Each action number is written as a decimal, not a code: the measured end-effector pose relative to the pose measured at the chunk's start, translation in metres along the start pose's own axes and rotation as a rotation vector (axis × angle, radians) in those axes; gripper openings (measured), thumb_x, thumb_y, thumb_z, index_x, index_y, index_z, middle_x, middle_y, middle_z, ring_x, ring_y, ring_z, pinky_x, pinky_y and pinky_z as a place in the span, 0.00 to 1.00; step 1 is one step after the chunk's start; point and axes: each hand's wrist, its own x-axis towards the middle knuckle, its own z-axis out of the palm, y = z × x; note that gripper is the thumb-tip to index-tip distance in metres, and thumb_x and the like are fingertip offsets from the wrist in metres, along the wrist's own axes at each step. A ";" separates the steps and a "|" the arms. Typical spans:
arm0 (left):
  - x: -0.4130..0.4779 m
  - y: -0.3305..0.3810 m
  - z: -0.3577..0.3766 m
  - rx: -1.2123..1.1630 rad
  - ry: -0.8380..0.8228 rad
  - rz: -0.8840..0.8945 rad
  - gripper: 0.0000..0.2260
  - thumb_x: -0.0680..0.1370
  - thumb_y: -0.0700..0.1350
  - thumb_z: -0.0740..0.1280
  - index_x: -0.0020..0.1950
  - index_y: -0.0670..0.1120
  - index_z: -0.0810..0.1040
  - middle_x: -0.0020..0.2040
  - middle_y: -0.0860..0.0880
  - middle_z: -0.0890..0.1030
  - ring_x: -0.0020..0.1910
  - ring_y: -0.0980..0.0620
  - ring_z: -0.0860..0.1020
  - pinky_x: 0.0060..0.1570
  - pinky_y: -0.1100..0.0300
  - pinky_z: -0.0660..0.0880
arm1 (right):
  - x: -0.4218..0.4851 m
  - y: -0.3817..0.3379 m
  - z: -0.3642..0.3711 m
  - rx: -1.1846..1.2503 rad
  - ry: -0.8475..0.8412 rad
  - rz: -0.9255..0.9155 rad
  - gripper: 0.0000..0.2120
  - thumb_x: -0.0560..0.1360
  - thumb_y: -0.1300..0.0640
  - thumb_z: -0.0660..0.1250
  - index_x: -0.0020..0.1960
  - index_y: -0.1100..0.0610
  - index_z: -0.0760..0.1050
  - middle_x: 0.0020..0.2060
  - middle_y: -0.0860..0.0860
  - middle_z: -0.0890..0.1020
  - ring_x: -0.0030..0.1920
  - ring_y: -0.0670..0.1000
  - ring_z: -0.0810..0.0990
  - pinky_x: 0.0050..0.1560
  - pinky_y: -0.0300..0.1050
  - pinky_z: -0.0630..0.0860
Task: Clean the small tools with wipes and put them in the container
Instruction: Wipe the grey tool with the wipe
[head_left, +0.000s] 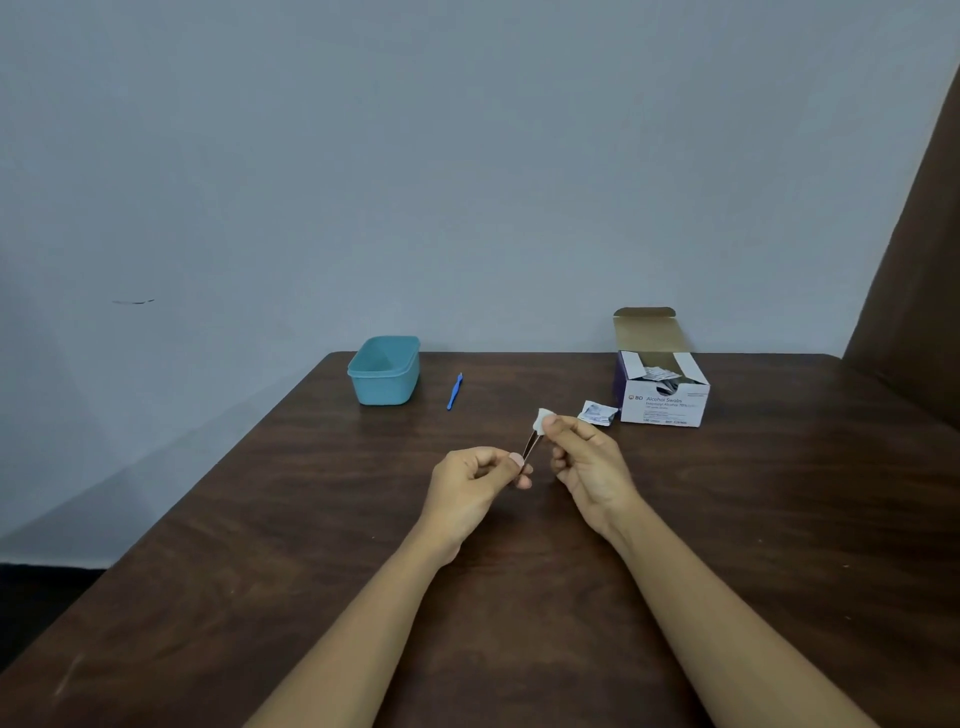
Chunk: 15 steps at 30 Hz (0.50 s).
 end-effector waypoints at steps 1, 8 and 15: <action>0.000 0.000 0.000 0.005 0.002 -0.001 0.08 0.79 0.45 0.67 0.47 0.45 0.85 0.40 0.50 0.86 0.37 0.65 0.79 0.36 0.77 0.69 | 0.000 0.000 0.000 0.003 0.003 -0.002 0.02 0.71 0.59 0.72 0.43 0.57 0.81 0.35 0.48 0.78 0.31 0.43 0.67 0.35 0.36 0.66; 0.002 0.000 0.000 0.008 0.000 -0.017 0.08 0.79 0.46 0.66 0.47 0.47 0.85 0.40 0.52 0.86 0.40 0.65 0.80 0.37 0.75 0.70 | 0.000 -0.002 -0.001 0.013 -0.004 0.006 0.02 0.72 0.60 0.71 0.44 0.56 0.82 0.32 0.46 0.79 0.33 0.43 0.68 0.37 0.37 0.66; 0.000 -0.002 0.000 0.015 0.000 0.000 0.09 0.79 0.47 0.66 0.46 0.46 0.85 0.40 0.52 0.86 0.42 0.64 0.81 0.42 0.72 0.70 | -0.001 -0.004 -0.001 0.004 -0.003 0.014 0.03 0.74 0.63 0.69 0.44 0.58 0.81 0.28 0.44 0.79 0.31 0.43 0.66 0.34 0.35 0.65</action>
